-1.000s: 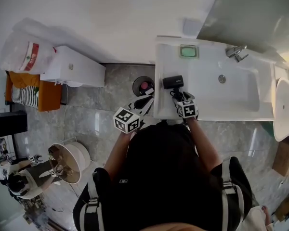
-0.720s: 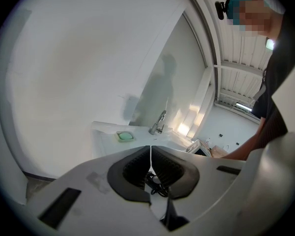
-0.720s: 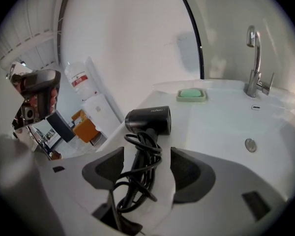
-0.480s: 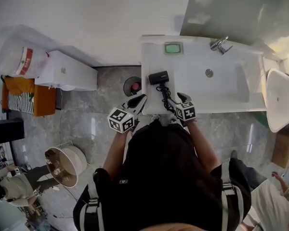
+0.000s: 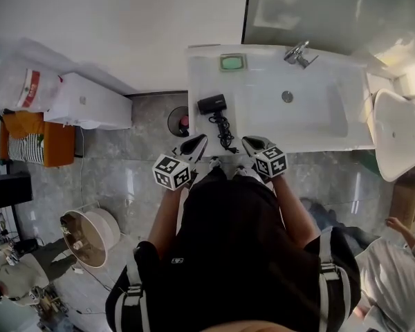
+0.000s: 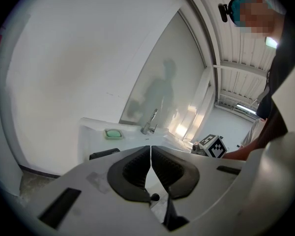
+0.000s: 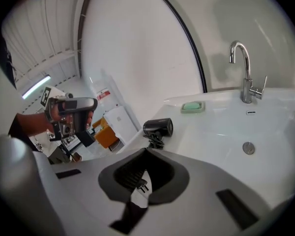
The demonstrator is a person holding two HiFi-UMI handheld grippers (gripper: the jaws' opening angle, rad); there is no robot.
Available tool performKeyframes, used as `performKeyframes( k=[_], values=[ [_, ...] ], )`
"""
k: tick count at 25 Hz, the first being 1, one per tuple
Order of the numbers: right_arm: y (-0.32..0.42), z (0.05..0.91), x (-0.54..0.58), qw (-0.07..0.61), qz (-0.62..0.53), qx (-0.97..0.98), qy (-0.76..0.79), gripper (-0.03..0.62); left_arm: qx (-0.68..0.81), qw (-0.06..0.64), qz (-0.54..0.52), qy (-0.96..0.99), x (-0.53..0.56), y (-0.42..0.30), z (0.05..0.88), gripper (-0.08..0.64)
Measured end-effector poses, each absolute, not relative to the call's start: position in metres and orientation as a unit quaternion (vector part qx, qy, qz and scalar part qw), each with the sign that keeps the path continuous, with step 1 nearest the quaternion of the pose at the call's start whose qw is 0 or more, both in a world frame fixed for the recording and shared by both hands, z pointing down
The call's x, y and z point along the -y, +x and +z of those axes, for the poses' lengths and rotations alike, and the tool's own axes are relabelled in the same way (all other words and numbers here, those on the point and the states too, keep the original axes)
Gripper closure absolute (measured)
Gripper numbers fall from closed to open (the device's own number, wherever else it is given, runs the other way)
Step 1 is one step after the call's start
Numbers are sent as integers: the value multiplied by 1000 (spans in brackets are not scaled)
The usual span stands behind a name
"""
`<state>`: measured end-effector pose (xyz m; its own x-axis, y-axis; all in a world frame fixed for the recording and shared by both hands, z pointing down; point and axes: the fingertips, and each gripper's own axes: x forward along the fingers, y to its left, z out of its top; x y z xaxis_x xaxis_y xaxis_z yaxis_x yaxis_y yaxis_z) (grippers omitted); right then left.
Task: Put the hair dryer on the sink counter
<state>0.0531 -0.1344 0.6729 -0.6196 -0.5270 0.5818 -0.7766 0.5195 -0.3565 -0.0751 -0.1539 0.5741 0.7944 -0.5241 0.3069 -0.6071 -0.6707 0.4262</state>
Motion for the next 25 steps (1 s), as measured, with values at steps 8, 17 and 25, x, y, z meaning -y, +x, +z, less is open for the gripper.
performKeyframes(
  k=[8, 17, 25],
  values=[
    [76, 640, 127, 192, 259, 869, 375, 534, 315, 261, 75, 910, 138, -50, 575, 540],
    [92, 623, 110, 171, 212, 891, 364, 534, 330, 261, 75, 904, 113, -38, 583, 540],
    [90, 617, 101, 171, 193, 900, 351, 534, 340, 260, 74, 901, 98, -36, 586, 540]
  ],
)
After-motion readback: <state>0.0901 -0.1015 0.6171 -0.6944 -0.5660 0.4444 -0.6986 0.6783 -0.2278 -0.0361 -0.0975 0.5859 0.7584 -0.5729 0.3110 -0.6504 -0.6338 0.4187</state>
